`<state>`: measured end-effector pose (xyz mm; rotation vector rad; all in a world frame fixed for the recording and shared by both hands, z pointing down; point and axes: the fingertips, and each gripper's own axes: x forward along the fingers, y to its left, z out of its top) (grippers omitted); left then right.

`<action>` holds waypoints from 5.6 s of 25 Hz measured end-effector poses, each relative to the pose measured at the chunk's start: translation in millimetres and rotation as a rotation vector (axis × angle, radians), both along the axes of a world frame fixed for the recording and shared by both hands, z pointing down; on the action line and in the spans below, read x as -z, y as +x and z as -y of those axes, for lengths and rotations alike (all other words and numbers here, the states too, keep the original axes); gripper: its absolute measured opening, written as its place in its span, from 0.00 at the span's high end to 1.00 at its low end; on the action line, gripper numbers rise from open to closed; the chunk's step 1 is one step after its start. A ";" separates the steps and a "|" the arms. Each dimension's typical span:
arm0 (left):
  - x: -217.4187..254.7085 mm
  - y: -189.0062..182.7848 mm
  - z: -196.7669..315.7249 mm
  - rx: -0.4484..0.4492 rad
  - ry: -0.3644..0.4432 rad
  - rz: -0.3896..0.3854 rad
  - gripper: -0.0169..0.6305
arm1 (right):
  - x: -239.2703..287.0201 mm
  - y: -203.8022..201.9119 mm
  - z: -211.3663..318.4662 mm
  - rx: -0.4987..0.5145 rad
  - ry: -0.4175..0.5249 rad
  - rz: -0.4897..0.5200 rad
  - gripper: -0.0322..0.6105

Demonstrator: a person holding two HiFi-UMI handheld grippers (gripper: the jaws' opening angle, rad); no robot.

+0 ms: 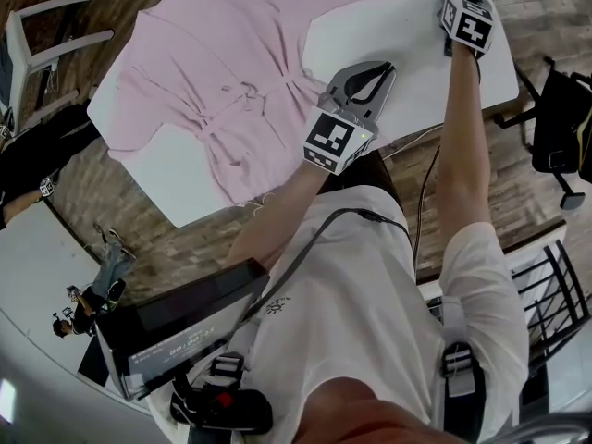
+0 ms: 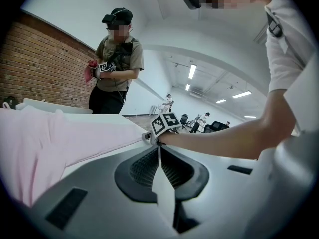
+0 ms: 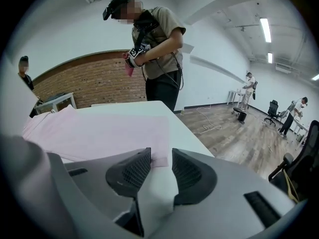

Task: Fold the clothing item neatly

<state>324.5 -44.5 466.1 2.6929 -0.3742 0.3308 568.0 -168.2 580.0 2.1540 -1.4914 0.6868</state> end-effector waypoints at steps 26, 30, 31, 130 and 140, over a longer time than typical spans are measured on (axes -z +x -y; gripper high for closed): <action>3.7 -61.9 44.2 0.156 0.021 0.016 0.97 | 47.4 -46.8 33.8 0.055 0.085 -0.046 0.88; 6.3 -78.9 47.8 0.189 0.020 0.011 0.97 | 66.3 -64.3 44.3 0.098 0.112 -0.097 0.88; 6.8 -81.0 47.7 0.192 0.022 0.010 0.97 | 68.9 -67.2 46.2 0.108 0.114 -0.107 0.88; 27.4 -353.2 70.5 0.564 0.039 -0.014 0.97 | 93.4 -579.0 122.6 0.886 0.184 -0.117 0.88; 22.7 -383.8 70.0 0.604 0.035 0.002 0.97 | 77.3 -631.3 115.0 0.969 0.164 -0.098 0.88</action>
